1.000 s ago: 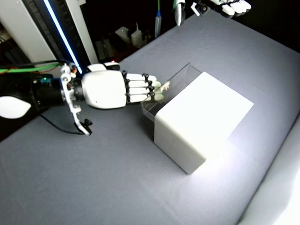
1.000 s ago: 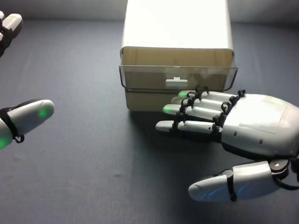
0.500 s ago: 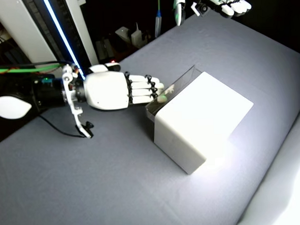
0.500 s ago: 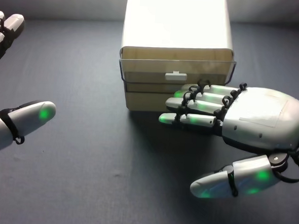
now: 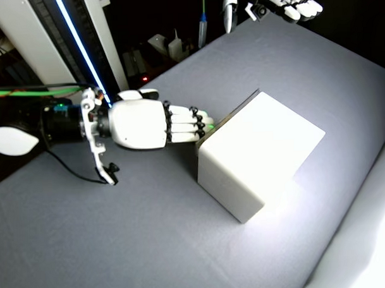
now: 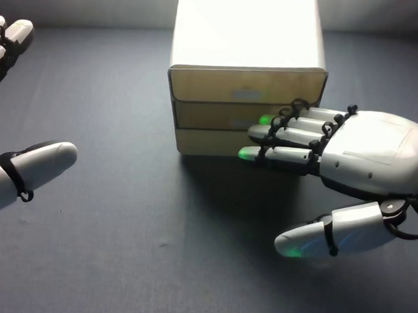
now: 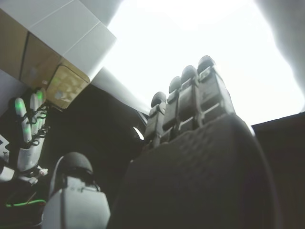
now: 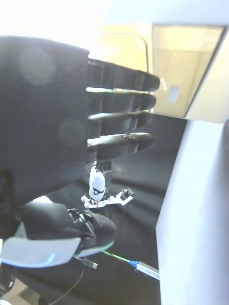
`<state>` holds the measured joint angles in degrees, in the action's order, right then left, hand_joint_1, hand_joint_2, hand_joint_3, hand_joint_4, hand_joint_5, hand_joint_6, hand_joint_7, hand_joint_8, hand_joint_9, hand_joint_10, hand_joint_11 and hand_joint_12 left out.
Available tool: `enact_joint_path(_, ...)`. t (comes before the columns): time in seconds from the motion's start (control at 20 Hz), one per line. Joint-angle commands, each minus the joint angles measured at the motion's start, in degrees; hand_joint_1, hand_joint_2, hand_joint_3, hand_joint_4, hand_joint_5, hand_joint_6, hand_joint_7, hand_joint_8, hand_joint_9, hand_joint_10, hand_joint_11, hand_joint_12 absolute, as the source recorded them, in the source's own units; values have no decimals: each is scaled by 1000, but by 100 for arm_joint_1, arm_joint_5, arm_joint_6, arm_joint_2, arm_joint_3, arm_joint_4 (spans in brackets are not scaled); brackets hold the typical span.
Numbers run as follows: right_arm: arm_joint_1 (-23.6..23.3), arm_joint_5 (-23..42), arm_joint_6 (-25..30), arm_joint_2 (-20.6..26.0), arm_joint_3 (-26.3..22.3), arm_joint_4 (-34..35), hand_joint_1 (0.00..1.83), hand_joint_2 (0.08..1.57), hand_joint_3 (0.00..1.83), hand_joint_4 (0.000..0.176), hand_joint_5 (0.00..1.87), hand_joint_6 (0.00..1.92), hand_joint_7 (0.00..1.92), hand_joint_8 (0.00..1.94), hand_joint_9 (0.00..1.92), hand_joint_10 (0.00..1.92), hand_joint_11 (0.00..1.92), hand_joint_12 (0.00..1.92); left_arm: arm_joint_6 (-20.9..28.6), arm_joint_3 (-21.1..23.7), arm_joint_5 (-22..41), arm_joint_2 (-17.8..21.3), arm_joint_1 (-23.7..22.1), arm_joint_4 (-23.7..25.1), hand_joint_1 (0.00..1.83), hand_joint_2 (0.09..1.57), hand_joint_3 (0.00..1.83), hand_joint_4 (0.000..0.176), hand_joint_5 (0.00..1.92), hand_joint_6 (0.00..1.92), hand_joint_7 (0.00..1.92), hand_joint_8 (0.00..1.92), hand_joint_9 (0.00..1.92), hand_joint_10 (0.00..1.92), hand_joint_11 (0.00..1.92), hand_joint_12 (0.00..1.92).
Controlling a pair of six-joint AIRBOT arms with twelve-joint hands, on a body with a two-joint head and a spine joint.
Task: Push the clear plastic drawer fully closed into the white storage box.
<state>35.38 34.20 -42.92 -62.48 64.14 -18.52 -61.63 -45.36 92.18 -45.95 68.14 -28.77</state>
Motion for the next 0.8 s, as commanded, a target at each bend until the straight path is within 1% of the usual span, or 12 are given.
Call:
enact_joint_path(0.0, -68, 627, -53, 28, 38, 224, 0, 999, 0, 41, 176, 9, 8, 3, 0, 0, 0, 0, 32, -51, 709, 8, -4, 78, 7, 1033, 1, 78, 0, 0, 0, 0, 0, 0, 0, 0)
enact_joint_path(0.05, -68, 608, -123, 38, 56, 301, 0, 996, 0, 42, 191, 14, 20, 8, 0, 0, 0, 0, 35, -51, 709, 8, -3, 78, 15, 1029, 0, 77, 0, 0, 0, 0, 0, 0, 0, 0)
enact_joint_path(0.1, -68, 597, -166, 52, 61, 354, 0, 999, 0, 34, 198, 16, 28, 10, 0, 0, 0, 0, 38, -51, 709, 8, 0, 77, 18, 1031, 0, 77, 0, 0, 0, 0, 0, 0, 0, 0)
enact_joint_path(0.15, -68, 587, -169, 68, 62, 363, 0, 995, 0, 35, 204, 17, 34, 12, 0, 0, 0, 0, 40, -51, 709, 8, 2, 73, 18, 1031, 0, 77, 0, 0, 0, 0, 0, 0, 0, 0)
enact_joint_path(0.3, -68, 546, -188, 74, 94, 384, 0, 989, 0, 57, 195, 10, 29, 6, 0, 0, 0, 0, 46, -54, 709, 8, 4, 63, 13, 1045, 5, 85, 0, 0, 0, 0, 0, 0, 0, 0)
enact_joint_path(0.35, -68, 521, -201, 74, 121, 419, 0, 977, 0, 73, 184, 4, 18, 1, 0, 0, 0, 0, 49, -55, 709, 8, 5, 63, 2, 1056, 9, 81, 0, 0, 0, 0, 0, 0, 0, 0)
enact_joint_path(0.4, -68, 512, -226, 75, 132, 458, 0, 974, 0, 78, 189, 6, 21, 2, 0, 0, 0, 0, 51, -55, 709, 8, 6, 61, 0, 1058, 10, 81, 0, 0, 0, 0, 0, 0, 0, 0)
enact_joint_path(0.5, -67, 498, -326, 123, 145, 633, 0, 1000, 0, 52, 208, 12, 23, 3, 0, 0, 0, 0, 73, -55, 709, 8, 14, 53, 0, 1071, 15, 84, 0, 0, 0, 0, 0, 0, 0, 0)
enact_joint_path(0.6, -65, 684, -325, 301, 24, 796, 0, 974, 0, 46, 220, 14, 31, 5, 0, 0, 0, 0, 101, -55, 710, 8, 51, 49, 0, 1090, 21, 83, 0, 0, 0, 0, 0, 0, 0, 0)
enact_joint_path(0.65, -47, 809, -325, 413, -74, 847, 0, 940, 0, 70, 197, 4, 29, 4, 0, 0, 0, 0, 102, -54, 710, 8, 55, 46, 0, 1091, 19, 97, 0, 0, 0, 0, 0, 0, 0, 0)
enact_joint_path(0.7, -13, 914, -325, 487, -141, 889, 0, 922, 0, 83, 186, 0, 22, 1, 0, 0, 0, 0, 102, -54, 710, 8, 56, 41, 0, 1100, 22, 93, 0, 0, 0, 0, 0, 0, 0, 0)
enact_joint_path(0.75, 44, 1028, -324, 557, -190, 941, 0, 942, 0, 75, 178, 0, 15, 0, 0, 0, 0, 0, 102, -54, 710, 7, 56, 34, 0, 1103, 21, 85, 0, 0, 0, 0, 0, 0, 0, 0)
